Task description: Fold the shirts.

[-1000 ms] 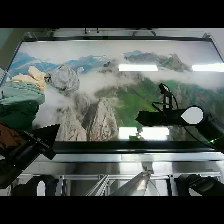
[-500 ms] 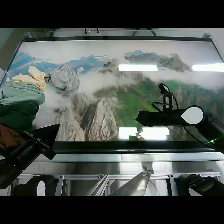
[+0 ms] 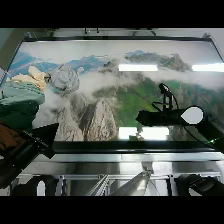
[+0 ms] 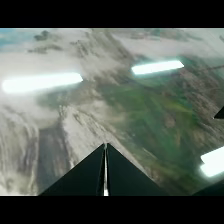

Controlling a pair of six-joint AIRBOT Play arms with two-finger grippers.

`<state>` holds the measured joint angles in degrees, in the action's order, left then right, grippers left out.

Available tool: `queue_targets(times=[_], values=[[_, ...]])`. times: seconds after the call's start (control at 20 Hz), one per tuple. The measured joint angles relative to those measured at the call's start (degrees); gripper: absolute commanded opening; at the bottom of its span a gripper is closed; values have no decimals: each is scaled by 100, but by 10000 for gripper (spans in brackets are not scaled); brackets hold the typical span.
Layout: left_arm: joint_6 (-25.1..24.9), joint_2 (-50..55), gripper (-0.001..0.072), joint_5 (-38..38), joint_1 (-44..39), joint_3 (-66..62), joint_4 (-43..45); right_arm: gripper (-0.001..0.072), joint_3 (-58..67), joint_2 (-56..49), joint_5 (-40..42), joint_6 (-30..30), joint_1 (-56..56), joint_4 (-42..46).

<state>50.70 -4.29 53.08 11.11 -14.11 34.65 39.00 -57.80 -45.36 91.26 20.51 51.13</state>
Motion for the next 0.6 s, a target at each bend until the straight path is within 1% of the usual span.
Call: queue_targets(times=[0.15, 0.25, 0.3, 0.35, 0.4, 0.45, 0.5, 0.6], values=[[7, 2, 7, -192, 0, 2, 72, 19, 0, -13, 83, 2, 0, 0], [177, 85, 14, -409, 0, -9, 229, 20, 0, -52, 155, 20, 0, 0], [313, 210, 194, -505, 0, -59, 391, 22, 0, -81, 195, 44, 0, 0], [505, 428, 441, -564, 0, -173, 658, 37, 0, -107, 240, 61, -2, 0], [697, 754, 706, -632, 0, -348, 979, 201, 2, -127, 273, 63, -20, -2], [861, 1167, 715, -721, 0, -573, 1292, 390, 4, -146, 299, 70, -76, -9], [966, 1665, 715, -833, 2, -848, 1593, 466, 9, -157, 332, 83, -157, -15], [1154, 2966, 715, -1001, 59, -1572, 2065, 479, 11, -175, 352, 81, -400, -44]])
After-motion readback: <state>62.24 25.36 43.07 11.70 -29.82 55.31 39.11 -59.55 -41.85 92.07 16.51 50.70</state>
